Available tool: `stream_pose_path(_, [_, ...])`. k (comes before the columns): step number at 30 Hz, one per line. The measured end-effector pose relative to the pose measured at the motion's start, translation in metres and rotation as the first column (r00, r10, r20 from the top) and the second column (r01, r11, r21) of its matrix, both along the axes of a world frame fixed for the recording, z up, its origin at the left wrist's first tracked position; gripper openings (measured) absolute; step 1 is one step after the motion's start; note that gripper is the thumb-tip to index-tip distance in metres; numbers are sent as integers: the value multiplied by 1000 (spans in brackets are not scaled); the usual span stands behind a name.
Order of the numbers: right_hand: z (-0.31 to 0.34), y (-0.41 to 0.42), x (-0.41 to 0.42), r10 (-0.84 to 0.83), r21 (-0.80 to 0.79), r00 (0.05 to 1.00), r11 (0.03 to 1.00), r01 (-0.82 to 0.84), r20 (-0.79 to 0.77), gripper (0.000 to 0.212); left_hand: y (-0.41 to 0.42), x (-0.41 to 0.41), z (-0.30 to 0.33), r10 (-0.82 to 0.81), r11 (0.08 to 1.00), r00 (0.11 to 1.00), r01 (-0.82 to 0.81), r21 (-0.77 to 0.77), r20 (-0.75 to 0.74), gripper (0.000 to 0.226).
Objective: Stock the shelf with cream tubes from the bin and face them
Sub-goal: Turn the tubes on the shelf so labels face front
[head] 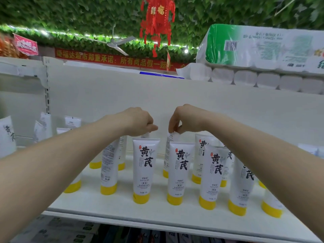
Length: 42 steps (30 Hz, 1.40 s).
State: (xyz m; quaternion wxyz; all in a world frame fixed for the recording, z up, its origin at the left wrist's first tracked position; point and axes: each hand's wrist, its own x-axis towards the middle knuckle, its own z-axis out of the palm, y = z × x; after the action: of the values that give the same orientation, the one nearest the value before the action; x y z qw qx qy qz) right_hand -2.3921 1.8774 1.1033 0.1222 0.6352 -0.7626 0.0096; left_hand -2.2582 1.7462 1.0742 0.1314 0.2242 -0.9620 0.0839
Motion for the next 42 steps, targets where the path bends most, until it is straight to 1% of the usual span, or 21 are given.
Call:
stream_pose_path(1, [0,0,0,-8,0,1000,1000,8,10,22,-1,1,-1,-6,1000,1000,6,3,-18,37])
stream_pose_path(3, [-1,0,0,-20,-17,999,1000,21,32,14,-2,2,-1,-38,999,998,37,-13,-51,23])
stream_pose_path(5, [-2,-1,1,-22,-34,999,999,23,33,11,-4,4,-1,-78,996,995,75,-38,-68,9])
stream_pose_path(6, [-3,-1,1,-22,-34,1000,999,23,20,10,-4,5,-1,-89,995,993,86,-39,-75,6])
stream_pose_path(9, [-5,-1,2,-39,-26,999,999,38,-11,11,-5,7,-1,-101,995,990,102,-2,-100,15])
stream_pose_path(13, [-5,0,5,-59,-27,998,998,59,6,12,-5,7,-3,-129,991,983,132,17,-130,22])
stream_pose_path(19, [-6,-2,6,-74,-30,997,997,74,-5,13,-6,8,-4,-153,987,976,158,24,-153,21])
stream_pose_path(25, [-8,-2,7,-83,-24,995,996,82,-50,16,-7,8,-5,-171,984,973,176,18,-158,19])
stream_pose_path(31, [-12,2,3,-83,-47,989,996,78,-125,18,-5,15,-4,-153,987,976,158,18,-156,18])
stream_pose_path(33, [-11,6,2,-87,-88,983,993,74,-162,21,-2,21,3,-155,988,971,157,-6,-183,17])
stream_pose_path(36, [-6,16,4,-76,-154,959,987,35,-273,25,4,36,14,-142,989,961,124,-86,-239,18])
stream_pose_path(40, [0,37,18,-41,-261,902,962,-81,-430,28,17,70,20,-101,972,946,29,-231,-308,21])
stream_pose_path(42, [-2,46,29,-10,-309,890,939,-148,-456,30,24,91,15,-80,955,935,-28,-296,-347,21])
